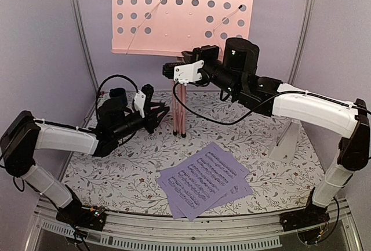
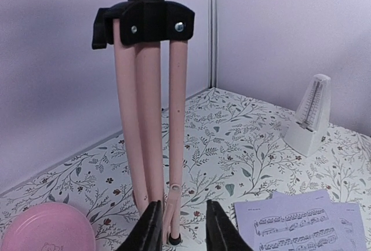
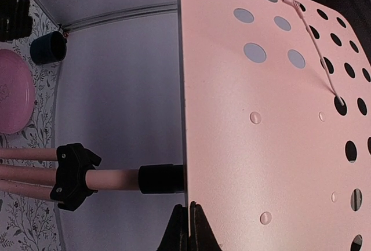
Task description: Set up the instrument practice props
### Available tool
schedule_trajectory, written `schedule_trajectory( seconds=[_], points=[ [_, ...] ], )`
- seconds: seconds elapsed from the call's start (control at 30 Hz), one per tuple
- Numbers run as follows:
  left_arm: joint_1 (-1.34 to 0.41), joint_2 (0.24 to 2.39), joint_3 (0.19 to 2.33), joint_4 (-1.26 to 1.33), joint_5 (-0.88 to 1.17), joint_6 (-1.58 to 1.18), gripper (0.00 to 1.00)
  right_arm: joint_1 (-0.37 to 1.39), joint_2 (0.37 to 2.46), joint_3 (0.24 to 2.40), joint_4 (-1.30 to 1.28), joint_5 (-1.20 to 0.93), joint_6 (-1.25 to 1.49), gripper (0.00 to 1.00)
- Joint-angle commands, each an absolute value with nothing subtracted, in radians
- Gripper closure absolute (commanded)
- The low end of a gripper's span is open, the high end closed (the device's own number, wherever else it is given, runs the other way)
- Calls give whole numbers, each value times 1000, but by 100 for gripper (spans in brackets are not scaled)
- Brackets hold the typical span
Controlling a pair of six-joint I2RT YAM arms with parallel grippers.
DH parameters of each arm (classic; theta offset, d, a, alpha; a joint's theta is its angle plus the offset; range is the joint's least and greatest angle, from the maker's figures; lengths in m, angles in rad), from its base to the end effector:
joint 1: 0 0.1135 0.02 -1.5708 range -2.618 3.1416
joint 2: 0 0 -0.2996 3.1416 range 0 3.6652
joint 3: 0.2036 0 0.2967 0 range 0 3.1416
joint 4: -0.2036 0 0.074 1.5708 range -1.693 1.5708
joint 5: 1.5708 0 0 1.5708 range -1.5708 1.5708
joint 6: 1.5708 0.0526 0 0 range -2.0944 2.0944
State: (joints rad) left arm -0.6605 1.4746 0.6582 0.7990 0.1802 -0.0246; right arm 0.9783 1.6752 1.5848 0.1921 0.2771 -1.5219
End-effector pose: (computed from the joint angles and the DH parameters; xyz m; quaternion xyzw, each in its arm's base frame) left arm 0.2782 -0.2281 0.2389 0.2820 0.6550 -0.2949 0.6360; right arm 0.2744 0.3818 0.4576 -0.5977 0.3065 -0.2865 0.6832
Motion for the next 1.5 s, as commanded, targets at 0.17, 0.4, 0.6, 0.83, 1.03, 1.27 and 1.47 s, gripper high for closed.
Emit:
schedule_trajectory(
  seconds=[0.17, 0.4, 0.6, 0.83, 1.03, 1.27, 1.47],
  points=[
    [-711, 1642, 778, 962, 49, 53, 80, 976, 1673, 1722, 587, 306, -1569, 100],
    [-717, 1738, 859, 974, -68, 75, 81, 976, 1698, 1748, 588, 305, -1577, 100],
    [-718, 1819, 931, 973, -131, 71, 81, 977, 1707, 1750, 589, 307, -1577, 100],
    [-721, 1881, 990, 973, -163, 75, 80, 977, 1716, 1758, 594, 304, -1568, 100],
    [-724, 1917, 1035, 965, -217, 82, 77, 976, 1725, 1766, 592, 304, -1565, 100],
    [-727, 1953, 1080, 966, -215, 87, 63, 976, 1735, 1776, 591, 304, -1565, 100],
    [-727, 1975, 1123, 949, -185, 89, 47, 976, 1733, 1790, 580, 303, -1561, 100]
  ],
)
